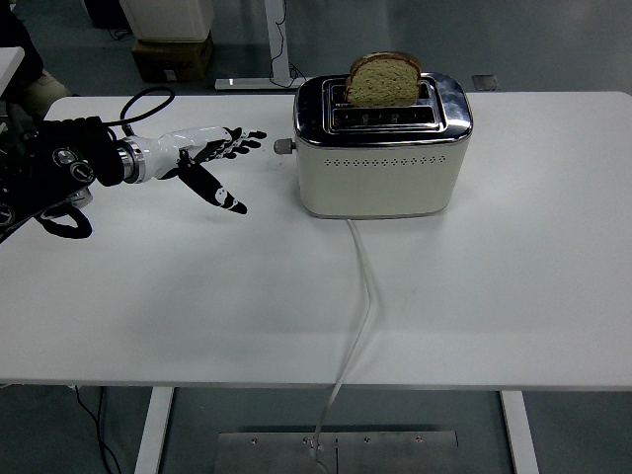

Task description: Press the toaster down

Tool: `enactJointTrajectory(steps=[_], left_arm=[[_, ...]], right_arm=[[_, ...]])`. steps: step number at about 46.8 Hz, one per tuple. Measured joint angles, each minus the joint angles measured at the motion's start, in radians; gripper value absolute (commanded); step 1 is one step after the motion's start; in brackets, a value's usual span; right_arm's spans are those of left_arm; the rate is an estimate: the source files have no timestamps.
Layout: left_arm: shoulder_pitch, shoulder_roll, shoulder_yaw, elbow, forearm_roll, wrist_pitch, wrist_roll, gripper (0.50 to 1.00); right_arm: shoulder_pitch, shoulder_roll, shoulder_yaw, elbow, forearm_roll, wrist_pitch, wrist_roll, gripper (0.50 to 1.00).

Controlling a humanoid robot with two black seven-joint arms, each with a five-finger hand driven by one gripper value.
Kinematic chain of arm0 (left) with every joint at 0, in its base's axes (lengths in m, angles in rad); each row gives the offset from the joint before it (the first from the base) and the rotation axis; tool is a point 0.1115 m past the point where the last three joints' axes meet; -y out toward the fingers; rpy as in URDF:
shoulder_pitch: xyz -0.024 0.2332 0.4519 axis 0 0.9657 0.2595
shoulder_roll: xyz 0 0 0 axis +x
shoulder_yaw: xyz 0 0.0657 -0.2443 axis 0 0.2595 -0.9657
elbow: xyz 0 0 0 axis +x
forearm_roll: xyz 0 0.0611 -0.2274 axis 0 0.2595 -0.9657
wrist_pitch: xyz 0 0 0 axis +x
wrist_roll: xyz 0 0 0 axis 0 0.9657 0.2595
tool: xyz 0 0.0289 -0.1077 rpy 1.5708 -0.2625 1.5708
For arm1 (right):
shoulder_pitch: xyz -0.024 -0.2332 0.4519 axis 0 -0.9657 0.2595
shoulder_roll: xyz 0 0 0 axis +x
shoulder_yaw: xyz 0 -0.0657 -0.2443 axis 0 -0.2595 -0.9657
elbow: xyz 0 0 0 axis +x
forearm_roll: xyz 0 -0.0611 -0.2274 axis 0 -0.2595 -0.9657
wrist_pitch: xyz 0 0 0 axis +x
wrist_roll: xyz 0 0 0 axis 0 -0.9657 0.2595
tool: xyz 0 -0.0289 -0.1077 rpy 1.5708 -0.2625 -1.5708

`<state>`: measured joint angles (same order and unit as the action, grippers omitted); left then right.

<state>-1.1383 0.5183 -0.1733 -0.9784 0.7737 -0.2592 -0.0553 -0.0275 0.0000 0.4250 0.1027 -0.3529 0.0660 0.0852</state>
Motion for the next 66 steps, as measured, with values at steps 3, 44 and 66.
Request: enactJointTrajectory(steps=[3,44,66], left_arm=[[0.0,-0.003,0.0,0.0,0.0,0.0,0.0,1.0],[-0.002,-0.046,0.0,0.0,-0.001,0.012,0.001,1.0],[0.003,-0.078,0.002,0.037,0.0,0.011,0.002,1.0]], right_arm=[[0.0,0.0,0.0,0.0,0.0,0.0,0.0,0.998],[-0.005,0.0,0.0,-0.001,0.002,0.0,-0.001,1.0],[-0.008,0.0,0.0,-0.001,0.001,0.0,-0.001,0.998]])
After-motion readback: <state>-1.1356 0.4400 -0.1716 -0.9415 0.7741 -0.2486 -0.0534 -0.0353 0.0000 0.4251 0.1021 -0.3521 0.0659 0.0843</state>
